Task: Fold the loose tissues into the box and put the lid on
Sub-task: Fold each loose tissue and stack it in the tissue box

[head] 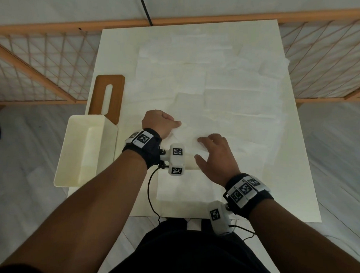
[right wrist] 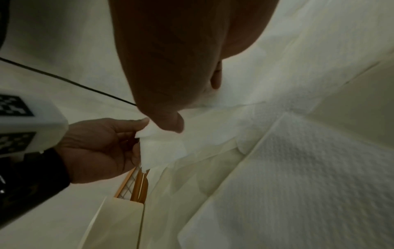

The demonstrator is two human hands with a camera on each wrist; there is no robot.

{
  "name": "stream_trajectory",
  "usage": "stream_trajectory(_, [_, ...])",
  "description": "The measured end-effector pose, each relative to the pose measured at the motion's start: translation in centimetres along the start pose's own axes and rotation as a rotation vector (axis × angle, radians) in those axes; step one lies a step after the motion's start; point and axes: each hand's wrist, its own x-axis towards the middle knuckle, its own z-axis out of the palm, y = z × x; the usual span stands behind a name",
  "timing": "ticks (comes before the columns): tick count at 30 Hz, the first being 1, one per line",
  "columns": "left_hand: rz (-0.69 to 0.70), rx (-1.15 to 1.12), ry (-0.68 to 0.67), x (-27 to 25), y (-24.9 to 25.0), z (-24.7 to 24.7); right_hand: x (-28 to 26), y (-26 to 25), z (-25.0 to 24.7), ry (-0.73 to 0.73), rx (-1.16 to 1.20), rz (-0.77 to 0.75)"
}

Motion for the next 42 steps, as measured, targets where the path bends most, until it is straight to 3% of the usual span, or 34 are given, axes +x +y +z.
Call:
stream_trajectory(8, [-0.002, -0.13, -0.001, -0.5, 0.8, -1.7, 1.2, 1.6, 0.2, -0.245, -0.164, 0.147])
stream_trajectory(16, [0.069, -0.146, 0.112, 0.9, 1.3, -4.9, 2.2, 2.3, -0.1, -0.246, -0.14, 0.249])
stream_trajectory(20, [0.017, -0.209, 0.104, 1.5, 1.5, -6.7, 2.5, 1.7, -0.1, -0.228, -0.093, 0.263])
stream_trajectory(27, [0.289, -0.362, 0.083, 1.5, 4.3, -9.9, 2.9, 0.6, -0.2, -0.181, 0.014, 0.249])
stream_trajectory(32, [0.452, -0.827, -0.1, 0.1, 7.1, -10.7, 2.8, 0.1, -0.9, -0.185, 0.087, 0.252])
stream_trajectory(36, [0.328, -0.92, -0.043, 1.5, 5.8, -10.2, 3.0, 0.1, -1.5, -0.136, 0.148, 0.268])
stream_trajectory(42, [-0.006, -0.488, 0.121, 4.2, -0.9, -5.4, 3.0, 0.8, -2.7, -0.119, 0.169, 0.312])
